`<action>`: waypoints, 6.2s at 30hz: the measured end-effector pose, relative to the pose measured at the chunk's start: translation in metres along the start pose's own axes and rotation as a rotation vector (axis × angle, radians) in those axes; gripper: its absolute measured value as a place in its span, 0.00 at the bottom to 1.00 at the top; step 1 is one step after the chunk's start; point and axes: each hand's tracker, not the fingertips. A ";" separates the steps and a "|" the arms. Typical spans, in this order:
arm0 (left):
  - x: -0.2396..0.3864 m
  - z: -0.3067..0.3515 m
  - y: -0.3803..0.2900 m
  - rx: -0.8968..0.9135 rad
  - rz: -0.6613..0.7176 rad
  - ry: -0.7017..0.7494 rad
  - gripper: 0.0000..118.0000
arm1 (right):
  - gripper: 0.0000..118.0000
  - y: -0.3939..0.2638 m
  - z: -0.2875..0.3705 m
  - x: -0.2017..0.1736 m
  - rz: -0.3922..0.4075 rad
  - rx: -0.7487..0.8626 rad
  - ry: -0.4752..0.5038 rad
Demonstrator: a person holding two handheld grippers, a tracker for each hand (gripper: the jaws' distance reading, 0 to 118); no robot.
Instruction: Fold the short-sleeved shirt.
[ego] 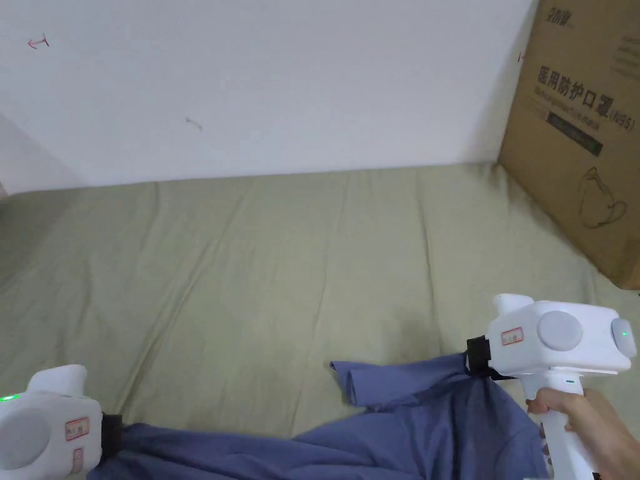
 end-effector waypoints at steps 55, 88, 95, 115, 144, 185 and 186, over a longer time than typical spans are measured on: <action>0.053 0.029 0.301 0.440 -0.102 0.286 0.02 | 0.08 0.269 0.109 -0.064 -0.012 0.352 -0.045; -0.030 0.038 -0.102 0.152 -0.184 0.214 0.02 | 0.08 -0.119 0.085 -0.005 -0.105 0.015 0.024; -0.054 0.082 -0.203 0.081 -0.165 0.195 0.02 | 0.08 -0.247 0.144 0.007 -0.157 0.003 -0.007; -0.073 0.146 -0.270 0.171 0.071 -0.039 0.07 | 0.04 -0.329 0.212 -0.015 -0.113 0.080 -0.086; -0.085 0.099 -0.257 0.015 0.102 0.000 0.02 | 0.11 -0.346 0.187 -0.016 -0.122 -0.037 -0.028; -0.059 0.035 -0.116 0.011 -0.167 0.070 0.31 | 0.08 -0.177 0.084 -0.006 -0.051 -0.039 -0.061; -0.060 0.028 -0.115 0.008 -0.173 0.075 0.31 | 0.13 -0.176 0.075 -0.004 -0.078 -0.065 -0.063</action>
